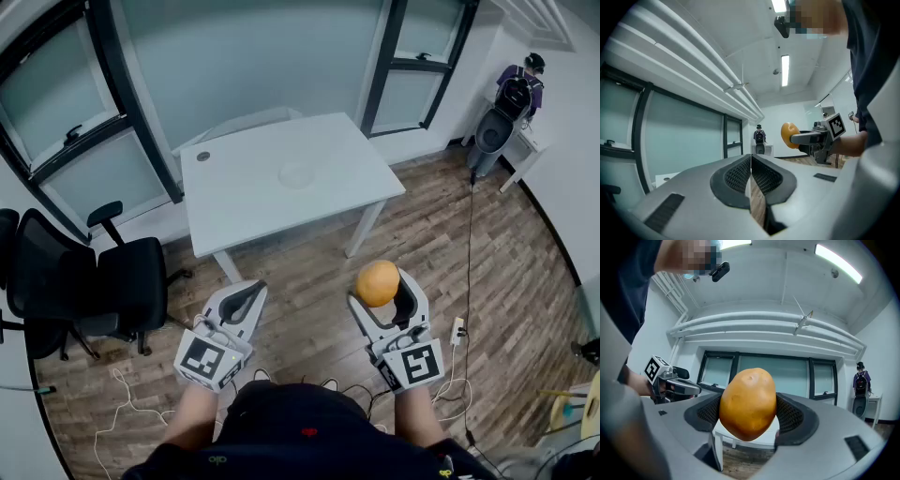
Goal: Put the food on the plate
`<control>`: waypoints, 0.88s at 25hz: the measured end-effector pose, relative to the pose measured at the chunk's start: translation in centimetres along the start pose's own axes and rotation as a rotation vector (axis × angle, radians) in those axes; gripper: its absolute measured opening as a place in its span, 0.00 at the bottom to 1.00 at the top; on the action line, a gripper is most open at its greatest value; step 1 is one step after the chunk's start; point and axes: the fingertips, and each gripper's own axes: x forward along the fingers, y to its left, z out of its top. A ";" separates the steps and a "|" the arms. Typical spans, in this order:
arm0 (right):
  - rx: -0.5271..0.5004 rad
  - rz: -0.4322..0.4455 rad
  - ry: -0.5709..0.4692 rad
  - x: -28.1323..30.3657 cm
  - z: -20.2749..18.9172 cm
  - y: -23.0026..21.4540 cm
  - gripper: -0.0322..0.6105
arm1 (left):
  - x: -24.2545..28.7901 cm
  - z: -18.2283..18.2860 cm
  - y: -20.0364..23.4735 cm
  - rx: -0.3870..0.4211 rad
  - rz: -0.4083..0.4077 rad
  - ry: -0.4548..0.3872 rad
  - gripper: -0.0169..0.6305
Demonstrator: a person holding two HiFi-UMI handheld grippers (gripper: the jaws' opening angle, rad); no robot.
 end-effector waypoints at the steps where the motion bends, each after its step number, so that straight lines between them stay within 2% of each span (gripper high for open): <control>1: 0.001 0.002 0.002 -0.1 -0.2 0.0 0.62 | 0.0 0.0 -0.1 0.000 0.000 0.000 0.06; 15: 0.007 0.016 0.027 0.1 -0.7 0.8 0.62 | -0.4 -0.5 -0.4 -0.017 -0.008 0.005 0.06; 22: -0.015 0.001 0.074 2.4 -1.8 2.9 0.62 | -1.5 -1.8 1.9 -0.031 -0.047 0.004 0.06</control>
